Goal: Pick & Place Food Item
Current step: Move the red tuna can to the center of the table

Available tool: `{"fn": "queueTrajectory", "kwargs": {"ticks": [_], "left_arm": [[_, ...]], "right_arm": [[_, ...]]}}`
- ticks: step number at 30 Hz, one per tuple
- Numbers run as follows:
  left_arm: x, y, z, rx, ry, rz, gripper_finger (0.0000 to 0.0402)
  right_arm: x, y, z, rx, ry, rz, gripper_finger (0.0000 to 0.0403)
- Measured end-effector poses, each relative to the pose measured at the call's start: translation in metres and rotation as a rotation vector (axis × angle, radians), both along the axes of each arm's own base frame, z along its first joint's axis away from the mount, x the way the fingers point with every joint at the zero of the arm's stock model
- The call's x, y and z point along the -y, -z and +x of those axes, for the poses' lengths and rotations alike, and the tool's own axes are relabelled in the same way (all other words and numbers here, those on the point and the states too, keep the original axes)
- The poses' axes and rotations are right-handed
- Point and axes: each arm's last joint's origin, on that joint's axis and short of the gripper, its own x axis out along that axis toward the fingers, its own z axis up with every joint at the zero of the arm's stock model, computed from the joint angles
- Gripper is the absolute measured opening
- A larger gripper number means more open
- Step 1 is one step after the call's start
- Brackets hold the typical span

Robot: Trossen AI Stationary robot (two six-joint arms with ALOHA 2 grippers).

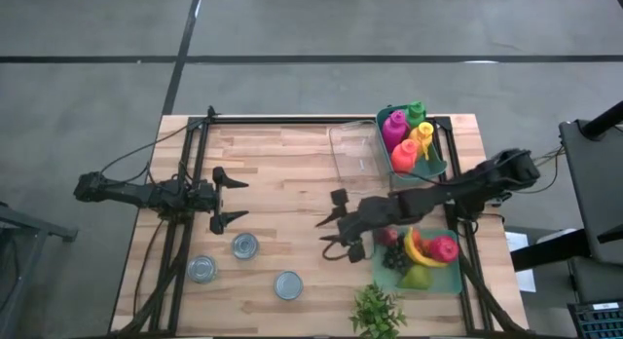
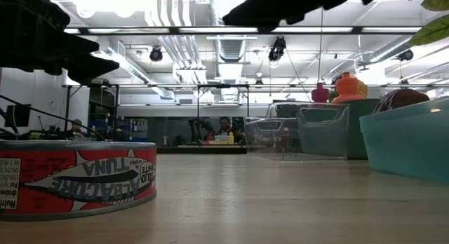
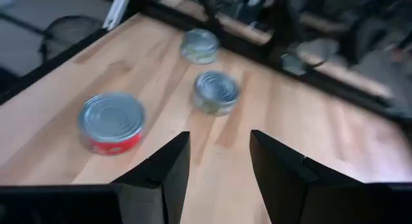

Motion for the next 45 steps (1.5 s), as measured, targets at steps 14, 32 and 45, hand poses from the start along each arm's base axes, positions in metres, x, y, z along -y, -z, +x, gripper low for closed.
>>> {"fn": "queueTrajectory", "kwargs": {"ticks": [14,32,45], "left_arm": [[0.0,0.0,0.0,0.0,0.0,0.0,0.0391],[0.0,0.0,0.0,0.0,0.0,0.0,0.0391],[0.0,0.0,0.0,0.0,0.0,0.0,0.0391]], "right_arm": [[-0.009,0.013,0.064,-0.139,-0.052,0.04,0.0157],[-0.039,0.051,0.132,-0.414,-0.246,0.185,0.0157],[-0.049,0.062,0.132,-0.472,-0.31,0.246,0.0157]]}}
